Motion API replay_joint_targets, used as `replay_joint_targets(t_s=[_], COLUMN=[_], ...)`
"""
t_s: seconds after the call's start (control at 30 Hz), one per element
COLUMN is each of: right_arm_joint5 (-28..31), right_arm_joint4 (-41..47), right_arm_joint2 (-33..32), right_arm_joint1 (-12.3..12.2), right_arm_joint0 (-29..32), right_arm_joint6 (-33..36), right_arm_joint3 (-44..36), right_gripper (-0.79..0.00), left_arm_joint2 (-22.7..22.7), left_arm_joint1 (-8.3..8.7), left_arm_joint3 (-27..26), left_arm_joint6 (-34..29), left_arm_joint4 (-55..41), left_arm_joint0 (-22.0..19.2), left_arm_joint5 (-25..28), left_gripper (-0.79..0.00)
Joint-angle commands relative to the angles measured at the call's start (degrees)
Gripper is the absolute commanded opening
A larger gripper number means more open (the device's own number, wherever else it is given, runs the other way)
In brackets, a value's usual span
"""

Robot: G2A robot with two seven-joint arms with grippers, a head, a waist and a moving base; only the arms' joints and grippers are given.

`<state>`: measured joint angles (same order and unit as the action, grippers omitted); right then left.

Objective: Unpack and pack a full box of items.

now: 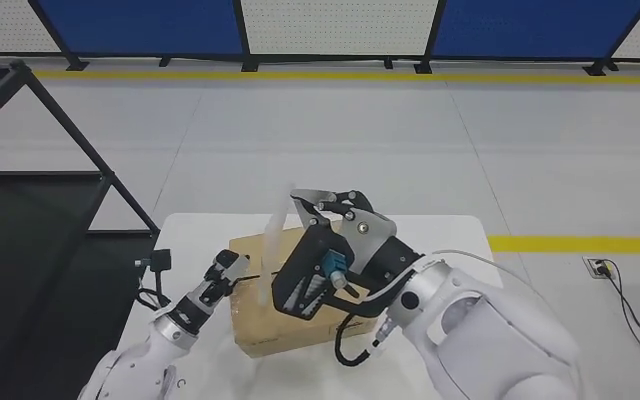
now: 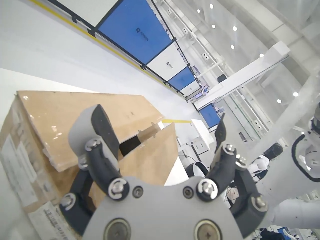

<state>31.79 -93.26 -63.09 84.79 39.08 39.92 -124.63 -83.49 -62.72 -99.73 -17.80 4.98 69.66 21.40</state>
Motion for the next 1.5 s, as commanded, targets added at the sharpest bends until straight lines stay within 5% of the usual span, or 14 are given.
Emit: replay_joint_targets(t_s=[0.0,0.37,0.6,0.83,1.47], right_arm_joint5=[0.04,-0.02,0.72,0.84,1.21], right_arm_joint4=[0.64,1.81,2.46,2.88,0.41], right_arm_joint2=[0.04,1.37,3.28,5.43,6.14], right_arm_joint1=[-0.01,0.09,0.35,0.70,0.87], right_arm_joint0=[-0.04,-2.05,-4.52,-6.27,-8.91], right_arm_joint6=[-0.48,-4.44,-7.90,-11.34,-17.05], right_arm_joint3=[0.41,6.98,12.89,17.79,27.08], right_gripper=[-0.785,-0.785,-0.785,-0.785,-0.785], left_arm_joint2=[-0.48,-7.75,-13.25,-15.09,-15.06], left_arm_joint1=[0.00,0.19,0.77,0.88,0.91], left_arm_joint3=[-0.15,0.81,0.89,0.68,4.88], left_arm_joint6=[-0.87,0.41,-9.24,-17.48,-26.65], left_arm_joint4=[-2.42,-13.52,-25.18,-37.07,-47.56], left_arm_joint0=[0.37,4.00,7.26,8.57,5.52], left_arm_joint5=[-0.22,-1.92,-2.86,-2.93,-5.94], left_gripper=[0.000,0.000,0.000,0.000,0.000])
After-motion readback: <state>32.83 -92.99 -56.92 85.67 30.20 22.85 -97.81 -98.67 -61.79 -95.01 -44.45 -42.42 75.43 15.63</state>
